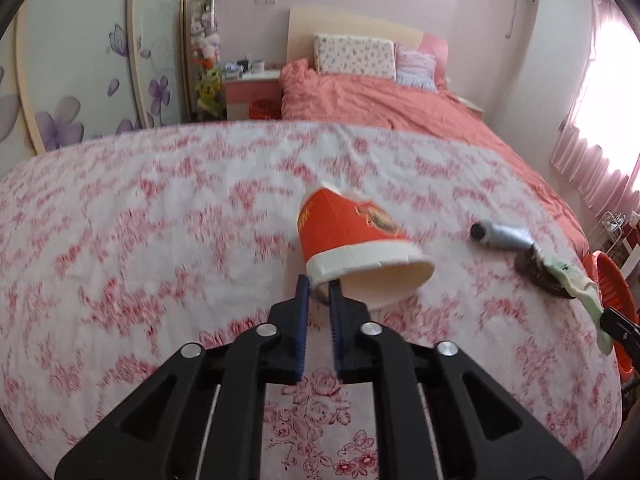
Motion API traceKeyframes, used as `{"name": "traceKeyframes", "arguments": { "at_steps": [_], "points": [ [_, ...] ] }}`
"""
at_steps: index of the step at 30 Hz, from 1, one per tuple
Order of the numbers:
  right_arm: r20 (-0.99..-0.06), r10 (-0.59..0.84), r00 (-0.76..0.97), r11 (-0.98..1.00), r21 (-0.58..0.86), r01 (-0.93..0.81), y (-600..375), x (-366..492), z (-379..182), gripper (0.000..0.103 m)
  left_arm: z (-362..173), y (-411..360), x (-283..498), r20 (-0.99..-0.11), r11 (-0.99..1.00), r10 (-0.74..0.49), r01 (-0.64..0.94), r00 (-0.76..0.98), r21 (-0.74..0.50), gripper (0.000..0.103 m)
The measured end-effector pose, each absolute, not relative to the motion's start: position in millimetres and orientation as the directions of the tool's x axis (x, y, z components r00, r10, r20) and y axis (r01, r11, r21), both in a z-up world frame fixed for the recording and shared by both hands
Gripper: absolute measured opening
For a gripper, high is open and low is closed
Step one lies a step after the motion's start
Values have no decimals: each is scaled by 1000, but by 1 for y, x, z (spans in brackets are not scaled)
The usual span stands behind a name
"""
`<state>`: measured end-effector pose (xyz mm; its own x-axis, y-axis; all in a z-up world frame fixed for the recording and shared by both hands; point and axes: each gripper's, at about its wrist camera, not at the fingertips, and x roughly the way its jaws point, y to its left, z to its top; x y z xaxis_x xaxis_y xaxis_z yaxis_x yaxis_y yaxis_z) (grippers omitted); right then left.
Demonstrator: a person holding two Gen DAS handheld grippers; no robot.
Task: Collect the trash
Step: 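Lift the paper cup with the left tool while the right tool lifts the green sock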
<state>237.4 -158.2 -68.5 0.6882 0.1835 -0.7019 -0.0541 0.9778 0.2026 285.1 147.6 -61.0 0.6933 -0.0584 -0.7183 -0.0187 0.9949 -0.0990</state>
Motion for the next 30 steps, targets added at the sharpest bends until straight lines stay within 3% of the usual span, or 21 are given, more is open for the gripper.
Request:
{"name": "traceKeyframes", "arguments": {
  "at_steps": [2,9,11,17,30],
  "points": [
    [-708,183,682,978,204,-51,-157,236,-73,6,-65,147,290,-729,996,-41,-29,684,-84,22],
    [-722,192,665,976,214,-49,-156,241,-82,6,-64,146,309,-728,997,6,-59,686,-48,25],
    [-725,194,661,975,216,-49,-156,242,-84,6,-69,145,313,-741,997,13,-63,672,-40,14],
    [-713,200,672,974,220,-56,-157,244,-79,6,-59,153,303,-717,994,-5,-76,697,-81,8],
    [-585,212,783,967,239,-83,-171,229,-5,6,-5,141,270,-660,993,-32,-51,751,-106,8]
  ]
}}
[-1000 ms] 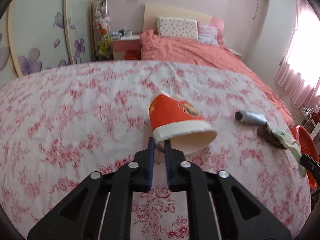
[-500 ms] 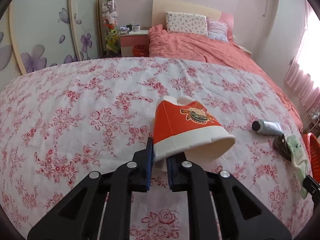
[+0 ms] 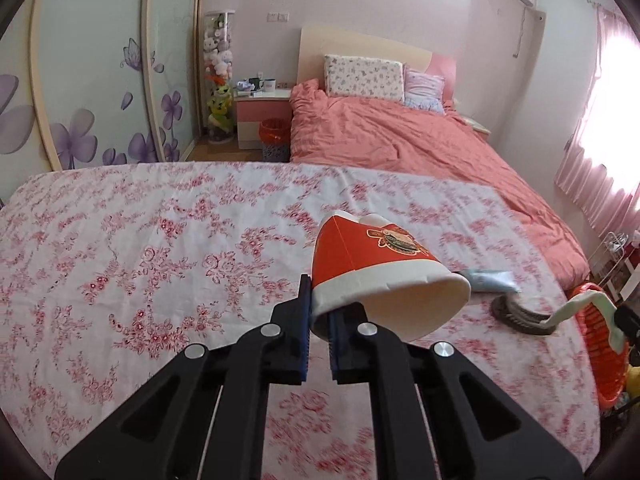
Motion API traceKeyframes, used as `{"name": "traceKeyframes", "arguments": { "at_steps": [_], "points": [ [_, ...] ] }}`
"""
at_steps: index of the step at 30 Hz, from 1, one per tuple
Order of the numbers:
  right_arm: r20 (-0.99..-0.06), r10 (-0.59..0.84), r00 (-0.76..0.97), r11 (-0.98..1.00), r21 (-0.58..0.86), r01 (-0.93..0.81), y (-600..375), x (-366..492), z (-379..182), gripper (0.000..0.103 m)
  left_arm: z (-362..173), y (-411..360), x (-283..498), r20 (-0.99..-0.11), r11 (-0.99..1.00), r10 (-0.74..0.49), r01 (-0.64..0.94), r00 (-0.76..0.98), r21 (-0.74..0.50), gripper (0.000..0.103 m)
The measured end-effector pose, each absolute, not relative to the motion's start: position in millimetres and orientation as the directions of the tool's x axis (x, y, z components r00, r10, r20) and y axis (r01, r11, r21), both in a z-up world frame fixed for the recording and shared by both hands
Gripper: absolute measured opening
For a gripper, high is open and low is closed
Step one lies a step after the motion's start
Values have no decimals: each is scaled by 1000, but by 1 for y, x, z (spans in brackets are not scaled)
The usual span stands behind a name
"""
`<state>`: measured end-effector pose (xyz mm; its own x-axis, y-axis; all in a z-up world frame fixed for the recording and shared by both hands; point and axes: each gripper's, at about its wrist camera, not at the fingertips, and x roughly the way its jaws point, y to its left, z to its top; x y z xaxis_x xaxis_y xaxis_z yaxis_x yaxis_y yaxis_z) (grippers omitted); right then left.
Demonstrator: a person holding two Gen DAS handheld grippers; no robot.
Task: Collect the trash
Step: 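Lift the paper cup with the left tool while the right tool lifts the green sock, then carry the paper cup and green sock over the orange basket and open both tools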
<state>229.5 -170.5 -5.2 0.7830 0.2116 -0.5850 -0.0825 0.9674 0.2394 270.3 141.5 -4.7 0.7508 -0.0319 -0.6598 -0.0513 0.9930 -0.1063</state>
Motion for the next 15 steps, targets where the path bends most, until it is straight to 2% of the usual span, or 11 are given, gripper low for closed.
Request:
{"name": "traceKeyframes", "arguments": {
  "at_steps": [8,15],
  "points": [
    [-506,191,841,964,256,-64,-199,200,30,6,28,97,249,-626,991,-115,45,772,-126,8],
    [-443,98,891,973,231,8,-238,168,51,6,47,40,235,-596,978,-211,165,775,-130,8]
  ]
}}
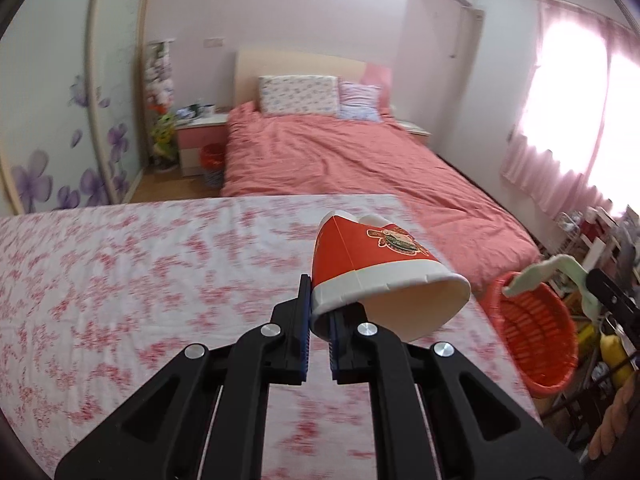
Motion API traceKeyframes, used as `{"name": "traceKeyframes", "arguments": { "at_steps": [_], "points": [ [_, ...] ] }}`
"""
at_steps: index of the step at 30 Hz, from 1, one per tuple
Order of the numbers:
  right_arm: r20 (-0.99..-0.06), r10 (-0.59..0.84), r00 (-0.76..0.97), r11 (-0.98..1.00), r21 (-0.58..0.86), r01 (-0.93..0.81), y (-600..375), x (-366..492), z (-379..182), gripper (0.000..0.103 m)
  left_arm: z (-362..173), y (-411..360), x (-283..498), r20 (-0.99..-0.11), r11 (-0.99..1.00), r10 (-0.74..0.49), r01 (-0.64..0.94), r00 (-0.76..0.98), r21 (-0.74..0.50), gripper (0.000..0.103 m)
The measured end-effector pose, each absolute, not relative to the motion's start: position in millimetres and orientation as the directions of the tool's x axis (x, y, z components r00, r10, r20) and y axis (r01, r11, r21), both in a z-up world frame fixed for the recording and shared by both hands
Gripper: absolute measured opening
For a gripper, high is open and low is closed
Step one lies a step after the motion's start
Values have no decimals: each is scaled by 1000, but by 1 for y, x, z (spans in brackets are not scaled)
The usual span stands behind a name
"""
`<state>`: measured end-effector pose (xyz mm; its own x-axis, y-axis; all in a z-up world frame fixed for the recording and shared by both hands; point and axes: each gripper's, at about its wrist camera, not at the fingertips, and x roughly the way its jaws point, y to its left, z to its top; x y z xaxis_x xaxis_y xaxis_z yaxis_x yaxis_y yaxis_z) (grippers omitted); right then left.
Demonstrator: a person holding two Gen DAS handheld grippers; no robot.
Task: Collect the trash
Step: 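Carry the paper cup and green sock over the orange basket and open both tools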
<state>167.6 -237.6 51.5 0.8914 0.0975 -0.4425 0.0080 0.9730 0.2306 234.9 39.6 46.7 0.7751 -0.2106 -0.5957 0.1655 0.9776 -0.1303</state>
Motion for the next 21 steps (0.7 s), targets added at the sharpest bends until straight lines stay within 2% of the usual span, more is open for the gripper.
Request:
{"name": "traceKeyframes", "arguments": {
  "at_steps": [9,21],
  "points": [
    [-383,-45,923,967,214,136,-299,131,59,6,50,-39,221,-587,937,-336,324,736,-130,8],
    [-401,-152,904,927,260,271,-378,120,33,6,27,-136,220,-617,864,-454,487,643,-129,8]
  ]
}}
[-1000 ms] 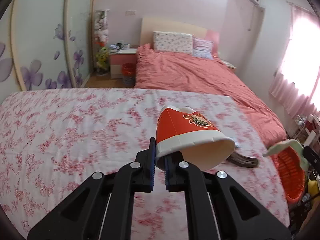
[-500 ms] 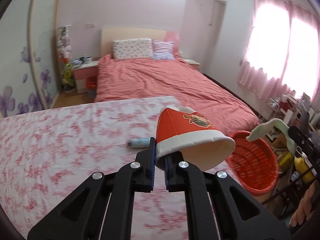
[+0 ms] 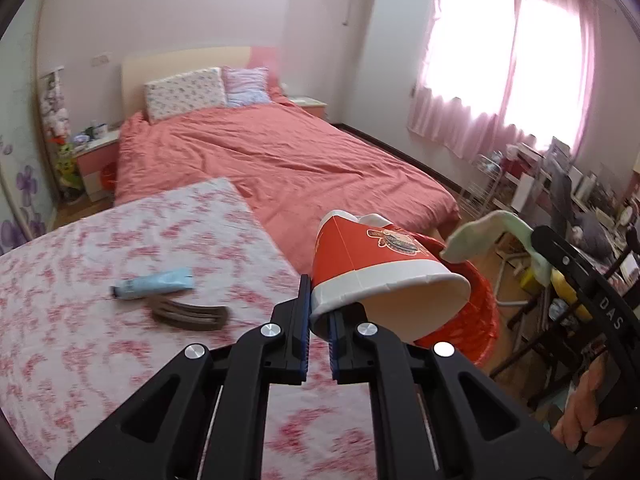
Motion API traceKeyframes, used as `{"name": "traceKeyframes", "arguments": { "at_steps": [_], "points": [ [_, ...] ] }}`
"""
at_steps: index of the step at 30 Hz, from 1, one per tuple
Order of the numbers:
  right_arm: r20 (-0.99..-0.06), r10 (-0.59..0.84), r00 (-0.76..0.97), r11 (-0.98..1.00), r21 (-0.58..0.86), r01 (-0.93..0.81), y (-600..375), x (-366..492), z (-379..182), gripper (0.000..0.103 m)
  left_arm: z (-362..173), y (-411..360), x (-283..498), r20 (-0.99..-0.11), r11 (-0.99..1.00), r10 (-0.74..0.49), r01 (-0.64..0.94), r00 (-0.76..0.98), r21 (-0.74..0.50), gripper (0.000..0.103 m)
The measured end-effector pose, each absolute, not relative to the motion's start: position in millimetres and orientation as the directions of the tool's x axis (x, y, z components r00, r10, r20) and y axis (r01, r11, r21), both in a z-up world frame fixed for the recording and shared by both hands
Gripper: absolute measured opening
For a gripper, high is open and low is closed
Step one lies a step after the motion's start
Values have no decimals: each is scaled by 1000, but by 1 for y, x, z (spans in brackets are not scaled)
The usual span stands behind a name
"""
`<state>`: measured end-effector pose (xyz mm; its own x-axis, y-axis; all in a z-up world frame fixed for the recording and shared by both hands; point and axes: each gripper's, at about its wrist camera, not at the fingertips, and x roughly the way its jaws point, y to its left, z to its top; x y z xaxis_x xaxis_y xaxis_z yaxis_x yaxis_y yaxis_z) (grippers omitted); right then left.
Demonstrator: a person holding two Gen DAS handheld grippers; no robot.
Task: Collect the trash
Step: 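Carry the paper cup and green sock over the orange basket and open both tools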
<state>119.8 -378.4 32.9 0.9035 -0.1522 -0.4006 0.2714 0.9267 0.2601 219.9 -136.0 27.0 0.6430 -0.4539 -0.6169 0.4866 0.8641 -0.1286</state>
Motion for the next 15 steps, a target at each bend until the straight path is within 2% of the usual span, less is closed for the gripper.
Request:
{"name": "traceKeyframes", "arguments": {
  "at_steps": [15],
  "points": [
    [-464,-170,869,873,339,351,-444,141,-13,8,-18,-223,223,-702,801,-492,584,515,-132,8]
  ]
}}
